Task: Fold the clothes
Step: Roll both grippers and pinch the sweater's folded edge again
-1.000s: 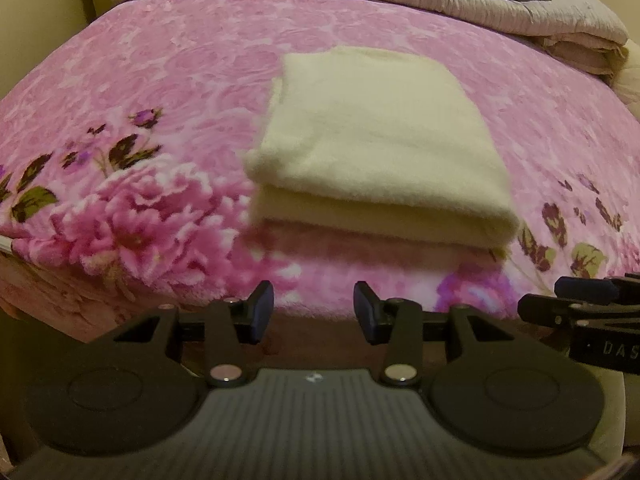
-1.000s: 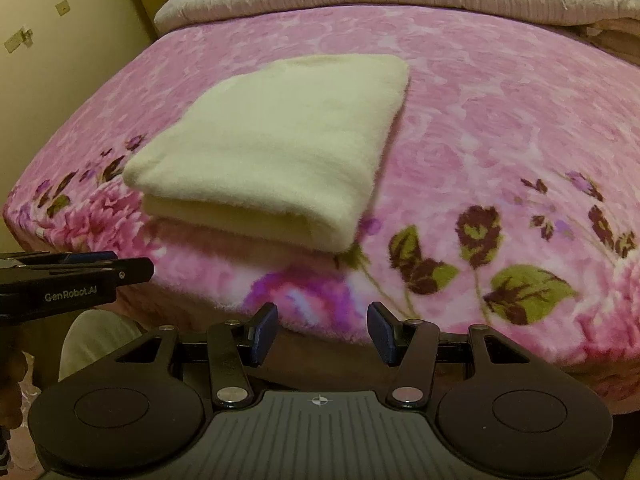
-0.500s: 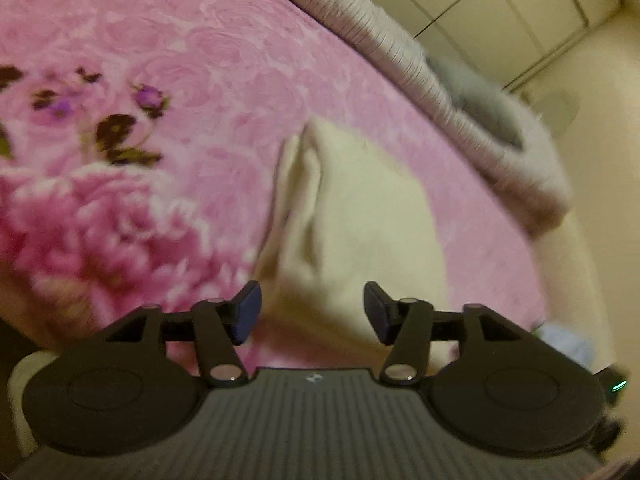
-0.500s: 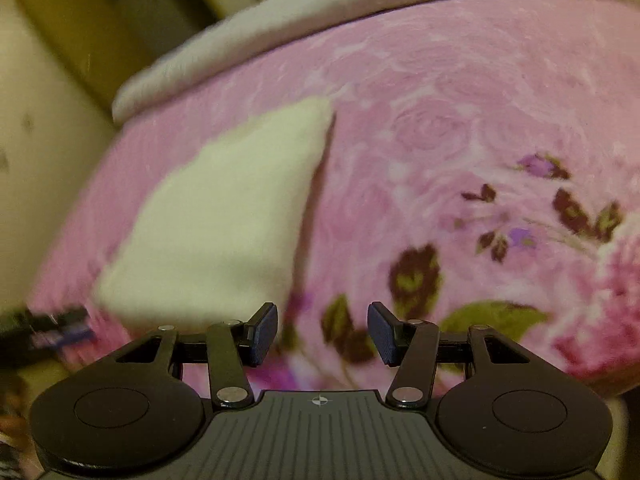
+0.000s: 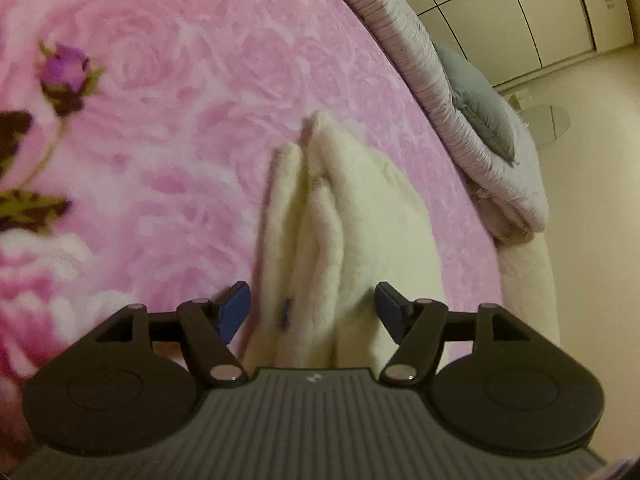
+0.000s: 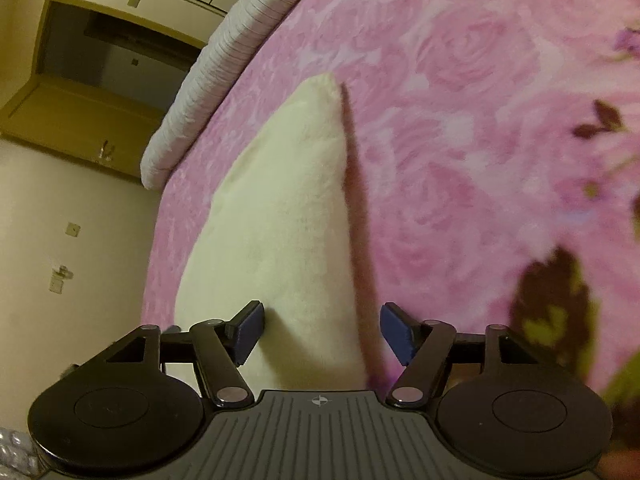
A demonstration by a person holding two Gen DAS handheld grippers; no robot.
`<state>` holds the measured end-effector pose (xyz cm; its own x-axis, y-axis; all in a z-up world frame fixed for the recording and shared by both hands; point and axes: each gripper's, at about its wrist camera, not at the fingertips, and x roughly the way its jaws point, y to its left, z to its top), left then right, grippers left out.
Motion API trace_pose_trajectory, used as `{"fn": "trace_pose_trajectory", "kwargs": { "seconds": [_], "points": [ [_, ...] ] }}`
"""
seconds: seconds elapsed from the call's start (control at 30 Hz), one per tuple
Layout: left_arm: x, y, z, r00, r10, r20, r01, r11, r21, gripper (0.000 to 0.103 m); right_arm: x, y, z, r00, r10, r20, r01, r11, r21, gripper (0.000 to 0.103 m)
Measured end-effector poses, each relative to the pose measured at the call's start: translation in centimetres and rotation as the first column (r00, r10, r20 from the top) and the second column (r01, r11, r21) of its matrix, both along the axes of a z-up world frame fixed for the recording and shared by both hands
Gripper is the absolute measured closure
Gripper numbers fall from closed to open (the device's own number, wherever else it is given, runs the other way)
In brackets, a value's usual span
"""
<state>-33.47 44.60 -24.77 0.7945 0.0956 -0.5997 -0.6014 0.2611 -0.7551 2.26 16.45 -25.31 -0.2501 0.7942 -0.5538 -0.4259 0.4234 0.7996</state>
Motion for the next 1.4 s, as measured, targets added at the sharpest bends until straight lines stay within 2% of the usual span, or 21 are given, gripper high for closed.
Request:
{"fn": "trace_pose_trajectory", "kwargs": {
  "seconds": [0.1, 0.27, 0.47, 0.53, 0.6, 0.67, 0.8, 1.0, 1.1, 1.27, 1.4],
  "points": [
    [0.7, 1.1, -1.2, 0.999, 0.005, 0.04, -0.003, 0.999, -0.047, 0.037, 0.5, 0.9, -0.7, 1.0, -0.003, -0.026, 0.004, 1.0, 0.02, 0.034],
    [2.5, 2.1, -1.8, 0.998, -0.006, 0.055, 0.009, 0.998, -0.058, 0.039, 1.5, 2.3, -1.6, 0.996, -0.026, -0.089, 0.03, 0.998, 0.047, 0.034],
    [4.1, 2.8, -2.2, 0.996, -0.06, 0.062, 0.063, 0.997, -0.039, 0.048, 1.6, 4.6, -2.3, 0.995, -0.017, -0.101, 0.024, 0.997, 0.069, 0.034],
    [4.5, 3.4, -2.6, 0.993, -0.079, 0.083, 0.083, 0.995, -0.049, 0.055, 1.5, 5.6, -2.4, 0.996, -0.001, -0.088, 0.007, 0.997, 0.074, 0.034],
    [4.6, 3.9, -3.0, 0.99, -0.098, 0.106, 0.105, 0.992, -0.063, 0.061, 1.7, 6.2, -2.6, 0.997, 0.01, -0.08, -0.005, 0.998, 0.069, 0.044],
    [4.9, 4.3, -2.9, 0.986, -0.126, 0.109, 0.134, 0.989, -0.062, 0.064, 2.0, 6.4, -3.0, 0.994, 0.012, -0.111, -0.003, 0.997, 0.081, 0.056],
    [5.3, 4.8, -2.3, 0.98, -0.171, 0.096, 0.177, 0.982, -0.058, 0.07, 2.1, 6.2, -2.5, 0.992, 0.015, -0.127, -0.005, 0.997, 0.077, 0.062],
    [3.9, 7.2, 1.3, 0.987, -0.138, 0.082, 0.145, 0.985, -0.092, 0.071, 1.1, 8.0, 1.5, 0.991, 0.015, -0.135, -0.009, 0.999, 0.048, 0.065],
    [1.9, 9.0, 4.3, 0.991, -0.114, 0.067, 0.12, 0.989, -0.085, 0.071, 0.0, 10.5, 4.3, 0.988, 0.039, -0.147, -0.032, 0.998, 0.048, 0.065],
    [-5.0, 13.2, 9.1, 0.998, -0.02, 0.063, 0.025, 0.997, -0.069, 0.071, -3.3, 17.1, 8.5, 0.981, 0.117, -0.156, -0.105, 0.991, 0.083, 0.065],
    [-11.4, 17.8, 12.7, 0.997, 0.05, 0.056, -0.048, 0.998, -0.04, 0.071, -8.2, 24.3, 11.5, 0.969, 0.195, -0.152, -0.178, 0.977, 0.121, 0.065]
  ]
}}
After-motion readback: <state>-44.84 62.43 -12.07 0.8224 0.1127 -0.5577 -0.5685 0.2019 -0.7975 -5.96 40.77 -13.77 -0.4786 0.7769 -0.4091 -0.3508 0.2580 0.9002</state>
